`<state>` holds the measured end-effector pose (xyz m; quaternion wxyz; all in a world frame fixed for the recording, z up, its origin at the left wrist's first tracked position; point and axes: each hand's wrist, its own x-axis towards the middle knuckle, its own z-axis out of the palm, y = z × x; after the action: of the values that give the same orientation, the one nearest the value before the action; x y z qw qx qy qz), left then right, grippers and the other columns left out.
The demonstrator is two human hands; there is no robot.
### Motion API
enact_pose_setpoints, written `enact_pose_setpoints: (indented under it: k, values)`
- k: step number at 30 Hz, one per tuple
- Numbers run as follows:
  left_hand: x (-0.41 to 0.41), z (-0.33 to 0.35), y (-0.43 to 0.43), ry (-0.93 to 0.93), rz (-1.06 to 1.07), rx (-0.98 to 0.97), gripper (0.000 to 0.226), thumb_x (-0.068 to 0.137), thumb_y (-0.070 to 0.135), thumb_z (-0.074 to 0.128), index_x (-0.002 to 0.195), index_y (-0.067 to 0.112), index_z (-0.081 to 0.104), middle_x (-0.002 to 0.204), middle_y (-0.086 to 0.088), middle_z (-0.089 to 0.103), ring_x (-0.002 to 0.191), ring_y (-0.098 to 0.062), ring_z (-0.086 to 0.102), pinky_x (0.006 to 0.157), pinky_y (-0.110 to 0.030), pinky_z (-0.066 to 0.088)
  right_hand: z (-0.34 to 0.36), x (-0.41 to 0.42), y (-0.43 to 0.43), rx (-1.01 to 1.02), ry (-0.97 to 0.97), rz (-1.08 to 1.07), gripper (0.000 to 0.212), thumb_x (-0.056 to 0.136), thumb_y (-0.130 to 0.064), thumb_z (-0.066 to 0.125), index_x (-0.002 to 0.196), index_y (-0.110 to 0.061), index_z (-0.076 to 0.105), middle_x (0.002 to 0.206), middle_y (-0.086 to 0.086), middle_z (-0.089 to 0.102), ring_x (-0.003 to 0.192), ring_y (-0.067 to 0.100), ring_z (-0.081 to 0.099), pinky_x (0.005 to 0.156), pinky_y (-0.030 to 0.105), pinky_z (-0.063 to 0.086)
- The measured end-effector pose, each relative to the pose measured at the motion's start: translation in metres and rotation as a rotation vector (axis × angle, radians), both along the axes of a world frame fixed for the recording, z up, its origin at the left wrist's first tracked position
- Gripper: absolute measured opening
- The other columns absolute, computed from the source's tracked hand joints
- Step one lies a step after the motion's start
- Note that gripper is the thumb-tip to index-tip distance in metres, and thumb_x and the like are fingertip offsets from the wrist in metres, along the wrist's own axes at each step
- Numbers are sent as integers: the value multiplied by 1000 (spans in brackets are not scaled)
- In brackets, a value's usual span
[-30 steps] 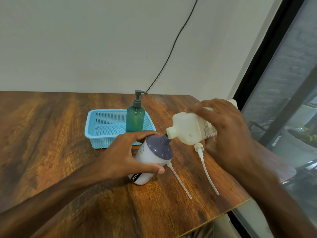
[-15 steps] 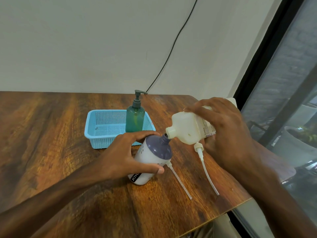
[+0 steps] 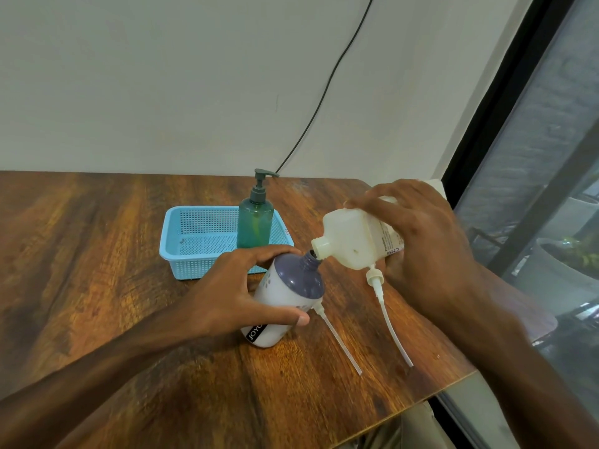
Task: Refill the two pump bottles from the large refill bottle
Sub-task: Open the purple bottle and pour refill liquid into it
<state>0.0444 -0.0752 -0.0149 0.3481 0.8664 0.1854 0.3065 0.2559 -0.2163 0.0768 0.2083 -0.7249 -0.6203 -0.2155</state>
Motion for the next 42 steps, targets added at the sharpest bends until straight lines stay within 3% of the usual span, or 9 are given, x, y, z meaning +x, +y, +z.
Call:
enact_pose_setpoints:
  k: [8, 15, 19, 23, 34, 42]
  values:
    - [0, -1, 0, -10, 7, -17, 77, 53, 76, 82, 122, 54, 58, 123, 35, 62, 118, 9, 57, 96, -28, 57, 6, -8, 0, -20, -4, -7, 80, 68, -20, 93, 136, -39, 57, 142, 1, 55, 138, 27, 41, 110, 56, 39]
    - [-1, 0, 0, -8, 6, -20, 75, 52, 78, 81, 119, 56, 57, 122, 38, 60, 117, 12, 56, 91, -19, 55, 10, -14, 0, -44, -2, -17, 80, 70, -19, 92, 138, -40, 56, 145, 2, 54, 140, 28, 40, 112, 57, 38]
    - [-1, -2, 1, -3, 10, -33, 81, 50, 80, 81, 124, 54, 57, 123, 34, 63, 118, 10, 57, 93, -22, 56, 11, -15, 1, -67, -9, -26, 81, 72, -22, 90, 140, -42, 52, 149, 0, 50, 142, 27, 37, 114, 57, 36]
    - [-2, 1, -1, -5, -5, -24, 73, 52, 77, 82, 119, 57, 57, 123, 38, 60, 117, 12, 56, 90, -17, 55, 11, -14, 1, -64, -7, -21, 80, 72, -23, 91, 140, -42, 53, 146, 0, 52, 140, 27, 39, 112, 57, 38]
    - [0, 0, 2, 0, 9, -31, 79, 53, 75, 83, 124, 51, 59, 121, 33, 64, 118, 8, 58, 96, -26, 56, 13, -15, 5, -46, -46, -9, 81, 68, -20, 93, 138, -38, 57, 143, 3, 55, 138, 30, 41, 110, 57, 40]
    - [0, -1, 2, 10, 15, -42, 78, 53, 76, 82, 123, 54, 57, 121, 35, 63, 118, 9, 57, 94, -23, 56, 12, -14, 8, -43, -80, 7, 81, 68, -17, 93, 138, -34, 58, 144, 6, 55, 137, 31, 42, 111, 53, 37]
